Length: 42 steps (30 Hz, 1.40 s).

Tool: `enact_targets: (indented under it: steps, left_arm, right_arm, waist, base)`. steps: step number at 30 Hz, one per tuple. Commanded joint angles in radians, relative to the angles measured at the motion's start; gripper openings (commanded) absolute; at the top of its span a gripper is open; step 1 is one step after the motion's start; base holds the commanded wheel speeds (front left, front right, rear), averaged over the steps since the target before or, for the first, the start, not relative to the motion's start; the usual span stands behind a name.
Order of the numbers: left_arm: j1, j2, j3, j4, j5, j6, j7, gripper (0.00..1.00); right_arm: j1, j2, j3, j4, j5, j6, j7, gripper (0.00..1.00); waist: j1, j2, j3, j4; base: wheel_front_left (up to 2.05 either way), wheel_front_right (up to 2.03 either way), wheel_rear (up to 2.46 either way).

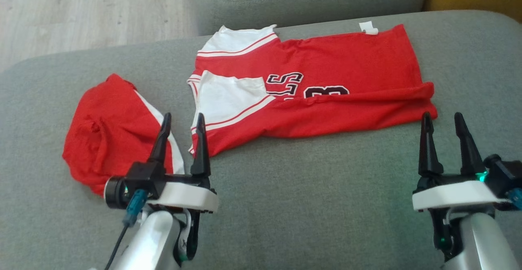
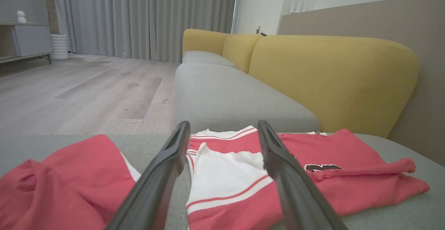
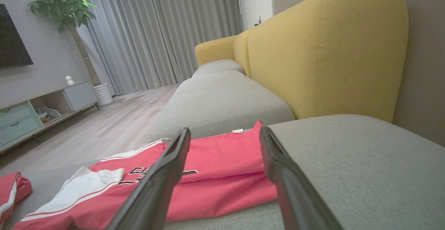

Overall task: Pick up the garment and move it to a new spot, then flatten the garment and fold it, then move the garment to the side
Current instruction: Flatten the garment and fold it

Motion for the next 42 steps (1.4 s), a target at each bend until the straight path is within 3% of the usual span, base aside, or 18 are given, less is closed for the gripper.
enact_targets:
  steps: [1,6,12,26,31,32,33,38,42]
  left_arm:
    - [-0.042,0.001,0.041,-0.017,0.011,-0.007,-0.005,1.0]
    - [-0.087,-0.008,0.026,0.108,0.015,-0.024,0.011,1.0]
    - [-0.199,-0.016,0.017,0.3,0.013,0.0,0.084,1.0]
    - [-0.302,-0.014,-0.005,0.568,0.022,0.037,0.18,1.0]
    - [-0.316,-0.017,-0.026,0.613,0.016,0.005,0.229,1.0]
    - [-0.319,-0.018,-0.031,0.622,0.012,-0.004,0.242,0.9]
    - [-0.321,-0.02,-0.039,0.628,0.011,-0.015,0.253,0.0]
    - [-0.331,-0.025,-0.035,0.602,-0.009,-0.031,0.194,0.0]
    - [-0.342,-0.028,-0.029,0.543,-0.024,-0.04,0.094,0.0]
  right_arm:
    - [-0.033,0.001,0.026,-0.041,-0.006,-0.001,-0.002,1.0]
    - [-0.039,0.003,0.043,-0.071,-0.003,-0.001,0.007,1.0]
    - [-0.049,0.004,0.06,-0.1,0.03,-0.001,0.007,1.0]
    - [-0.067,0.004,0.073,-0.102,0.068,-0.001,-0.002,1.0]
    - [-0.069,0.004,0.078,-0.102,0.08,-0.001,-0.004,1.0]
    - [-0.069,0.004,0.078,-0.101,0.082,-0.001,-0.004,1.0]
    - [-0.07,0.004,0.078,-0.099,0.081,-0.001,-0.005,1.0]
    - [-0.089,0.004,0.049,-0.076,0.04,-0.001,0.03,1.0]
    - [-0.135,0.004,-0.02,-0.03,-0.035,-0.001,0.132,1.0]
  waist:
    - [0.0001,0.0,0.006,-0.008]
    - [0.0001,0.0,0.031,-0.029]
    - [0.0001,0.0,0.085,-0.059]
    - [0.0001,0.0,0.117,-0.087]
    - [0.0001,0.0,0.115,-0.087]
    - [0.0001,0.0,0.114,-0.086]
    - [0.0001,0.0,0.112,-0.086]
    - [0.0001,0.0,0.095,-0.076]
    - [0.0001,0.0,0.082,-0.063]
  base:
    - [0.0,0.0,0.0]
    - [0.0,0.0,0.0]
    - [0.0,0.0,0.0]
    - [0.0,0.0,0.0]
    - [0.0,0.0,0.0]
    - [0.0,0.0,0.0]
    - [0.0,0.0,0.0]
    - [0.0,0.0,0.0]
    - [0.0,0.0,0.0]
